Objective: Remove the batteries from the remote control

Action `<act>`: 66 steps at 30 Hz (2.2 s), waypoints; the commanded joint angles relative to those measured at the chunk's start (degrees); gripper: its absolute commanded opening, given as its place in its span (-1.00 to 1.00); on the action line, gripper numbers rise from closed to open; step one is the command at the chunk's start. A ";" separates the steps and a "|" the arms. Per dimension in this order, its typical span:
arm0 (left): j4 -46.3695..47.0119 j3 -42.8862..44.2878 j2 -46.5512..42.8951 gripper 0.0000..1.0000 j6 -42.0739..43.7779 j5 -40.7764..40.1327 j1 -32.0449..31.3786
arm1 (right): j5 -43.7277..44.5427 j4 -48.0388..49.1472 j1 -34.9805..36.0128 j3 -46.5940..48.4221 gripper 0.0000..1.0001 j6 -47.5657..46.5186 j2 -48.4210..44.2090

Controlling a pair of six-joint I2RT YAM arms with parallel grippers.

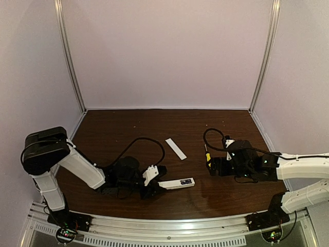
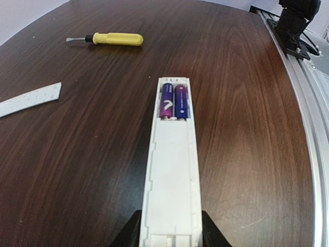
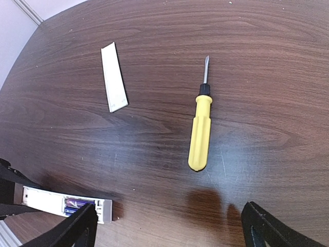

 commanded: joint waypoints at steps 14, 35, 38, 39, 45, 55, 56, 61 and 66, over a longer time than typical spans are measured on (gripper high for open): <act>0.37 -2.29 -3.31 0.55 -0.95 -3.57 -0.11 | 2.75 0.84 -0.23 -0.66 0.99 -0.82 3.52; -15.41 -11.83 -49.57 0.95 -17.29 -14.36 -0.12 | 9.08 4.80 -0.93 7.92 0.44 -4.86 21.22; -17.13 -12.30 -51.63 0.95 -17.68 -16.43 -0.08 | 7.86 7.40 -2.21 7.34 0.31 -4.07 21.13; -17.53 -12.33 -51.92 0.94 -17.83 -16.44 -0.08 | 7.51 7.94 -2.76 7.34 0.27 -3.88 21.24; -19.01 -12.34 -52.09 0.91 -18.38 -15.69 -0.13 | 3.05 12.22 -5.97 6.81 0.16 -3.58 23.60; -20.37 -13.48 -53.41 0.83 -20.02 -13.26 -0.11 | -0.06 16.30 -9.29 6.29 0.00 -4.21 28.82; -20.45 -13.71 -53.67 0.83 -20.14 -13.21 -0.13 | -0.35 16.83 -9.48 5.90 -0.03 -4.18 28.96; -21.03 -14.52 -54.61 0.82 -20.77 -13.74 -0.13 | -2.29 18.77 -10.31 5.02 -0.27 -4.43 30.19; -21.38 -14.70 -54.88 0.81 -21.21 -13.54 -0.13 | -3.09 19.19 -10.42 4.83 -0.35 -4.44 31.57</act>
